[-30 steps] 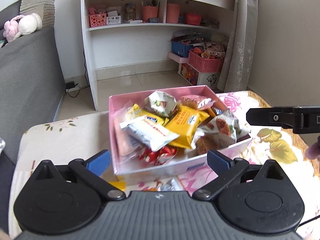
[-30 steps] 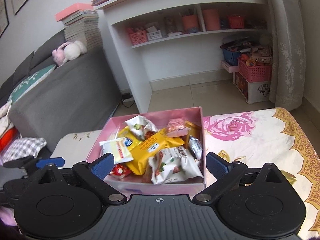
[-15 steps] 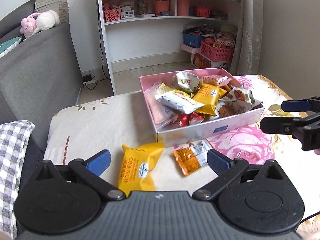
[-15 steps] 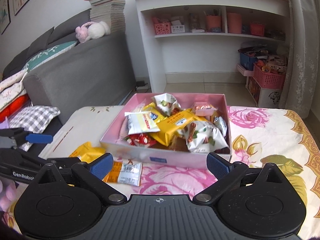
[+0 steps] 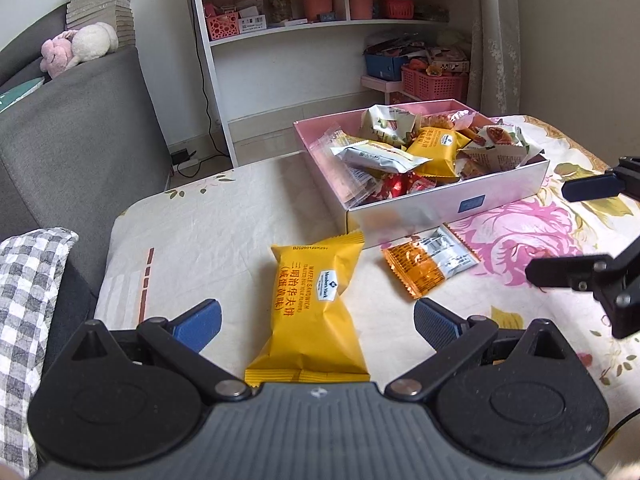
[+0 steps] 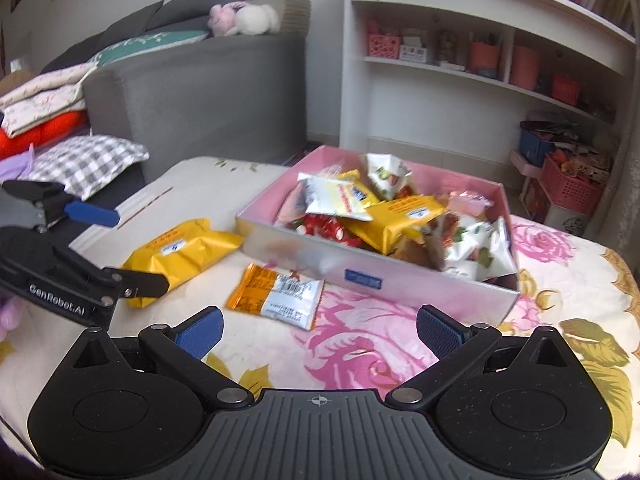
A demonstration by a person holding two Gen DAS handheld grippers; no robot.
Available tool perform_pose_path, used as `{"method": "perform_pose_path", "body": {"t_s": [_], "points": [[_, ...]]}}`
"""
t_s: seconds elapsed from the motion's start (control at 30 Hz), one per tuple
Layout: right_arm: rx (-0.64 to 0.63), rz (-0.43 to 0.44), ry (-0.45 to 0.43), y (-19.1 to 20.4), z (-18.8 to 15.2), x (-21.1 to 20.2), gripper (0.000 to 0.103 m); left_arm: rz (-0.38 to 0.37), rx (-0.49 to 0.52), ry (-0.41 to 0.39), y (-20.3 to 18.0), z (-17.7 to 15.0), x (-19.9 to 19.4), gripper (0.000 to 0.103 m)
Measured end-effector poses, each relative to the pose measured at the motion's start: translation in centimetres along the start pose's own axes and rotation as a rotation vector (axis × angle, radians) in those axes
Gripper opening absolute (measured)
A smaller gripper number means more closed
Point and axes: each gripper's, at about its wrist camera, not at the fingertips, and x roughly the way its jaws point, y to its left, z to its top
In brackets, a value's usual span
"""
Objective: Organize snacks
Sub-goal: 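Move both open tools back toward the yellow and orange packets on the bedspread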
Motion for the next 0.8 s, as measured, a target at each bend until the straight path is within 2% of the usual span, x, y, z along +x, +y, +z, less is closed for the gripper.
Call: {"method": "perform_pose_path", "body": {"t_s": [0.23, 0.4, 0.6, 0.8], "points": [[0.02, 0.035, 0.067, 1.1, -0.8, 2.7, 0.103, -0.053, -0.016, 0.014, 0.2, 0.0, 1.0, 0.094], [0.063, 0.051, 0.104, 1.5, -0.8, 4.6, 0.103, -0.069, -0.062, 0.042, 0.8, 0.1, 1.8, 0.08], [0.067, 0.032, 0.124, 2.1, -0.8, 6.7, 0.103, -0.068, -0.132, 0.066, 1.9, 0.1, 2.2, 0.063], [0.027, 0.001, 0.111, 3.2, -0.5, 7.7, 0.103, -0.069, -0.162, 0.08, 2.3, 0.2, 2.5, 0.053]]}}
